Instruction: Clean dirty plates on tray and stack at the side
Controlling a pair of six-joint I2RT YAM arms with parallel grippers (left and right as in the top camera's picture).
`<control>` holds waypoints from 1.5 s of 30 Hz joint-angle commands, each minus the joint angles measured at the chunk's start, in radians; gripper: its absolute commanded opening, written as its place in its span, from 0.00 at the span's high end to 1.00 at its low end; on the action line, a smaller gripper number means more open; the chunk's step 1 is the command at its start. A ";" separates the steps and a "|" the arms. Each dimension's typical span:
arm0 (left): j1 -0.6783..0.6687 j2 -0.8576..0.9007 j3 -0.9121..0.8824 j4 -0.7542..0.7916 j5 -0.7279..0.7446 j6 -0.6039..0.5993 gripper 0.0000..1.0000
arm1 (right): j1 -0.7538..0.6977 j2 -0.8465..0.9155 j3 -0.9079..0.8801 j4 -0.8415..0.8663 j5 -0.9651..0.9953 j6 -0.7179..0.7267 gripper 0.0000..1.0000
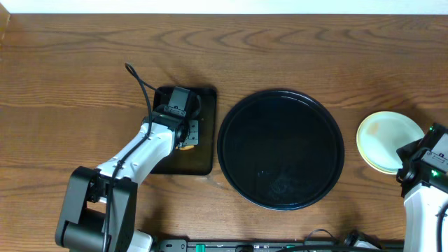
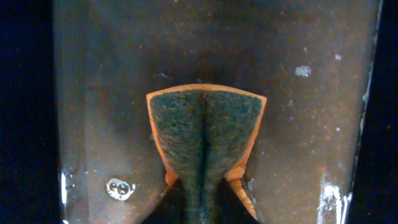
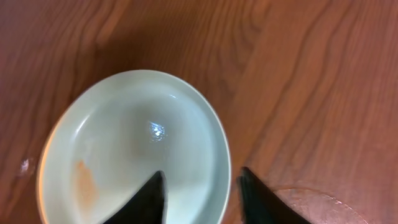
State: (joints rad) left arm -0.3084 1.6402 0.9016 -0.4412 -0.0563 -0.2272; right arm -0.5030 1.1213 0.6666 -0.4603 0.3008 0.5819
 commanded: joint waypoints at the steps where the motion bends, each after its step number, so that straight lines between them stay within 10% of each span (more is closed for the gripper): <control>1: 0.005 0.006 -0.010 -0.002 -0.015 0.009 0.66 | -0.010 0.029 0.019 0.015 -0.127 0.021 0.52; 8: 0.005 -0.010 -0.008 -0.014 -0.015 -0.018 0.35 | 0.029 0.104 0.019 0.103 -0.580 -0.225 0.32; 13: 0.005 -0.082 0.003 -0.040 -0.015 -0.034 0.25 | 0.143 0.121 0.020 0.098 -0.641 -0.363 0.01; 31: 0.019 -0.554 -0.034 -0.391 0.024 -0.132 0.23 | 0.636 0.049 0.031 -0.159 -0.349 -0.437 0.01; 45: -0.027 -1.233 -0.369 -0.317 0.020 -0.130 0.23 | 0.668 -0.578 -0.042 -0.266 -0.282 -0.396 0.01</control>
State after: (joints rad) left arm -0.3321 0.4797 0.5632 -0.7597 -0.0326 -0.3553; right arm 0.1562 0.6315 0.6403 -0.7189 -0.0086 0.1753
